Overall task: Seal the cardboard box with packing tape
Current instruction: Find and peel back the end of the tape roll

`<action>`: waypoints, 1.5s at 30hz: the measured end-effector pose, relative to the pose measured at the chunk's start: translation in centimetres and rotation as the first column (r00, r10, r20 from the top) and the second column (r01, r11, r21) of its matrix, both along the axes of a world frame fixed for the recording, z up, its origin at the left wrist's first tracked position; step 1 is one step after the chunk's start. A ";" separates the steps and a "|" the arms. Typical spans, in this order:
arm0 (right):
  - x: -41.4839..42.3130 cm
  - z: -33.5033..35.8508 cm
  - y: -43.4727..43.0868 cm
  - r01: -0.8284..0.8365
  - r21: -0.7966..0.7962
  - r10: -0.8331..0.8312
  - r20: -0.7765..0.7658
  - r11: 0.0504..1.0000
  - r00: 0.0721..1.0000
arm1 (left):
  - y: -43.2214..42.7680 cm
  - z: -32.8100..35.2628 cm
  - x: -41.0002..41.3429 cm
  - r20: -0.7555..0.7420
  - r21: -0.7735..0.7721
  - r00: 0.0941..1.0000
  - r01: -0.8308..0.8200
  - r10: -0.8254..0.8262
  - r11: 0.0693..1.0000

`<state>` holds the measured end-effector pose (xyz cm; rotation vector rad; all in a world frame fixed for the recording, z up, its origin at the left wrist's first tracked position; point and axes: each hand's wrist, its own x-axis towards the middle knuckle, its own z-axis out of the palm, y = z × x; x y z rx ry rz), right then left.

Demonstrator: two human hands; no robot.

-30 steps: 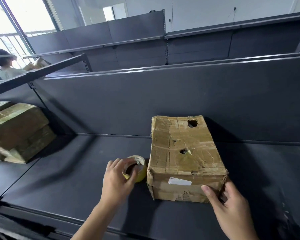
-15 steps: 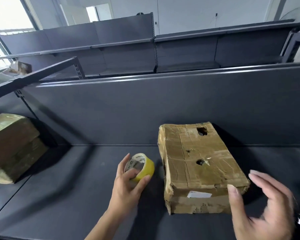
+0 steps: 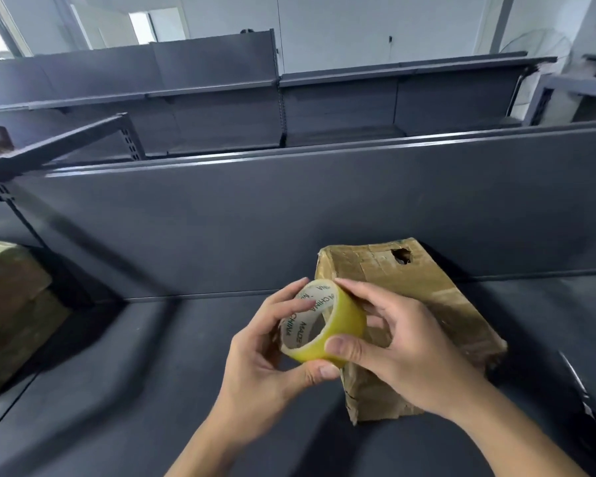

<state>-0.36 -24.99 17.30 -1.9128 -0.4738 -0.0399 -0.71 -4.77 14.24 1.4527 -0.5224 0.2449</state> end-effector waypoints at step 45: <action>5.0 -0.7 -5.8 0.331 0.241 -0.343 0.008 0.912 0.939 | -7.9 1.5 3.7 -0.043 0.217 0.972 -0.216 0.230 0.952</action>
